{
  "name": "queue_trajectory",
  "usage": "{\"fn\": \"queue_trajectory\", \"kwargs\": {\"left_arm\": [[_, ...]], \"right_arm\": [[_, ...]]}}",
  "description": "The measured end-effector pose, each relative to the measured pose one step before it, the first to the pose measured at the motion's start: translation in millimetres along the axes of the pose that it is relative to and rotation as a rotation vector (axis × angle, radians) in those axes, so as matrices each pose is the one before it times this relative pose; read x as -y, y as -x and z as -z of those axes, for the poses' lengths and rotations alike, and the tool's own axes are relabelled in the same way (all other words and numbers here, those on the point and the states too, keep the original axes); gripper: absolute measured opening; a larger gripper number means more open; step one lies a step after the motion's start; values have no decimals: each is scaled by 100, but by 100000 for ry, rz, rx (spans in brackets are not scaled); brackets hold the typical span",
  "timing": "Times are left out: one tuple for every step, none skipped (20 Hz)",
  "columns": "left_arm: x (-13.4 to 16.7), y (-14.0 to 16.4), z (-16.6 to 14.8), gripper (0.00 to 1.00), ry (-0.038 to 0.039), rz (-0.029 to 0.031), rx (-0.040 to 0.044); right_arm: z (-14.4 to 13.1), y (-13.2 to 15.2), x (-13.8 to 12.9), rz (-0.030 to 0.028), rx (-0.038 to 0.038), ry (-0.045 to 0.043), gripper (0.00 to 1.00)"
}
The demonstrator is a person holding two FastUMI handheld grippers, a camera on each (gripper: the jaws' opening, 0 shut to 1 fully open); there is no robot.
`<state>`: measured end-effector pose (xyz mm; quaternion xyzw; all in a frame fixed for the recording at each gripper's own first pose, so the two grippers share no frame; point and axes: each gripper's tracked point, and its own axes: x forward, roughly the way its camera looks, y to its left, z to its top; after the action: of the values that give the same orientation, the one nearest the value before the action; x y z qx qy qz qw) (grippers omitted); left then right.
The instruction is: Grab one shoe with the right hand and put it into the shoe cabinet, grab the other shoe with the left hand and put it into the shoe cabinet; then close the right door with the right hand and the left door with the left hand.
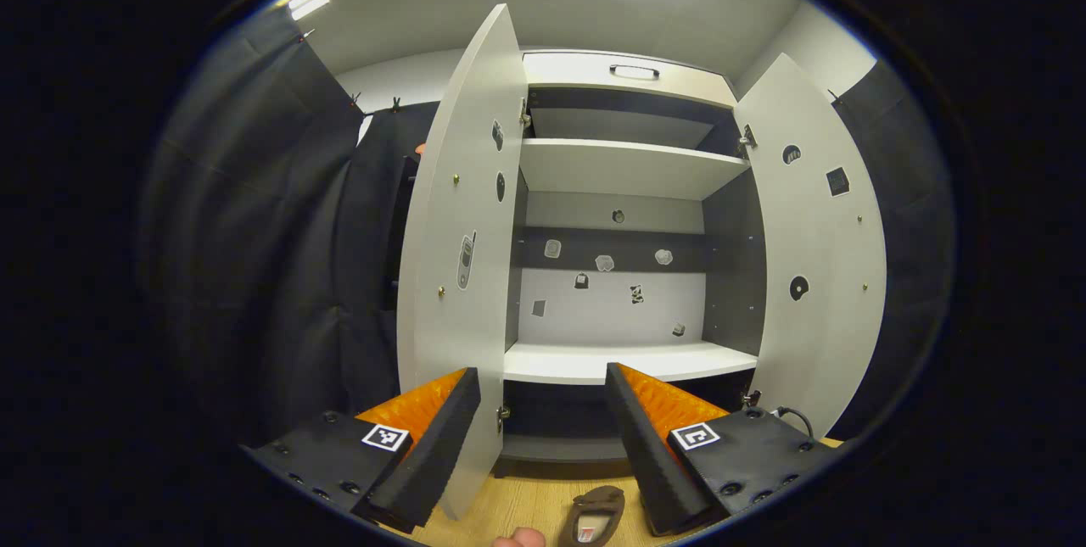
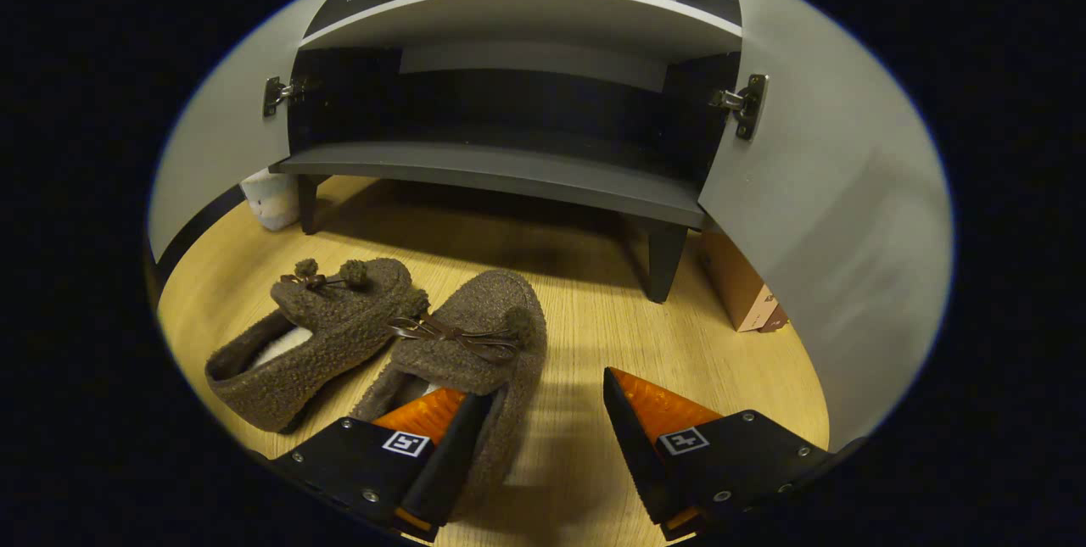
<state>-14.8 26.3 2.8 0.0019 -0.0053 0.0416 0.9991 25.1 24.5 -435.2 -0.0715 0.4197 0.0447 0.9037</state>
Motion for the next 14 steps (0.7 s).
{"fn": "queue_trajectory", "kwargs": {"left_arm": [[-25, 45, 61, 96, 11, -55, -3], [-58, -57, -47, 96, -55, -69, 57], [-148, -29, 0, 96, -116, -118, 151], [-180, -18, -52, 96, -284, -382, 74], [-82, -50, 1, 96, -316, -301, 37], [-126, 28, 17, 96, -156, -358, 112], [-84, 12, 9, 96, 67, -257, 138], [-105, -82, 43, 96, 77, -132, 43], [-7, -76, 60, 96, -138, 34, 55], [-22, -16, 32, 96, -263, 150, -128], [-9, -17, -42, 96, 71, 287, 333], [99, -67, -195, 94, 314, 556, 693], [21, 30, -52, 94, -254, 254, 416], [99, 9, -82, 96, -554, 264, 158]], "right_arm": [[95, -724, -159, -158, -547, -277, 82], [61, -587, -173, -98, -372, -364, 79], [176, -475, -178, -75, -345, 347, 77], [351, -209, -131, -649, -1631, 439, 71], [-78, -95, -124, -646, 644, -143, 68], [53, -151, -278, -1045, 447, -643, 62], [102, 99, -141, -1096, 641, -167, 58], [-7, -11, -188, -1004, 866, -1540, 54], [238, 26, -386, -1271, -574, -2492, 48], [-52, 47, -103, -139, -140, -1847, 37], [-139, -184, 207, 592, 262, -738, 32], [-217, 69, 236, 1489, 668, 682, 24], [-76, -197, 156, 1278, 977, 1271, 20], [-192, 80, -140, 107, 1104, 881, 10]]}}
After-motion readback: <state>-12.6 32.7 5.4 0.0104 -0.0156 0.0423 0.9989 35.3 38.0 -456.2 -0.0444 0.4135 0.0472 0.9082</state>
